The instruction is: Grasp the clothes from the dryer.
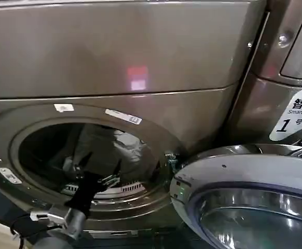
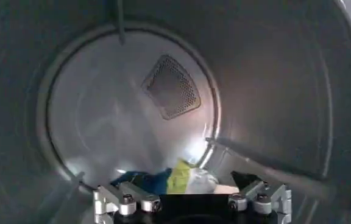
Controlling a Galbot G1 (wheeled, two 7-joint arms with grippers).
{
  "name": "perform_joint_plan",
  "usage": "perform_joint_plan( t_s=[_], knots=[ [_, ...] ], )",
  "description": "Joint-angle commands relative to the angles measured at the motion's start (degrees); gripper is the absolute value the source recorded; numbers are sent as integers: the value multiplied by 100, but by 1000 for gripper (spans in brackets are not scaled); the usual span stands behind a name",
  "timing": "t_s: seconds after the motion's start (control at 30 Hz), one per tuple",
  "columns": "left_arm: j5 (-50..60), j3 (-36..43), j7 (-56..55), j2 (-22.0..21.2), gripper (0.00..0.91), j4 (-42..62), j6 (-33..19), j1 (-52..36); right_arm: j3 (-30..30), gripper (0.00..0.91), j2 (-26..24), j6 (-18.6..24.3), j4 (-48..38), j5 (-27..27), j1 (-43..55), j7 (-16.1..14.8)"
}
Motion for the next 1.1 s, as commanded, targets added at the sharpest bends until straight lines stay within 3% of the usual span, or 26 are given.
perform_joint_plan(
  t_s=[0.03,0.17,0.5,0.9,1.1],
  knots=[
    [710,22,2889,-254,907,951,-308,-1599,255,907,131,-9,219,82,-338,-34],
    [1008,162,3163,-355,907,1501,-542,-2072,284,907,134,-5,245,97,-381,-51],
    [1366,488,3166,-353,907,2823,-504,-2814,119,907,181,54,156,67,-257,-96],
    [898,825,3165,-44,907,3663,-249,-3165,-267,907,275,105,161,-6,-6,-189],
    [1082,904,3185,215,907,4188,-580,-3438,-286,907,301,98,199,7,-35,-202]
  ],
)
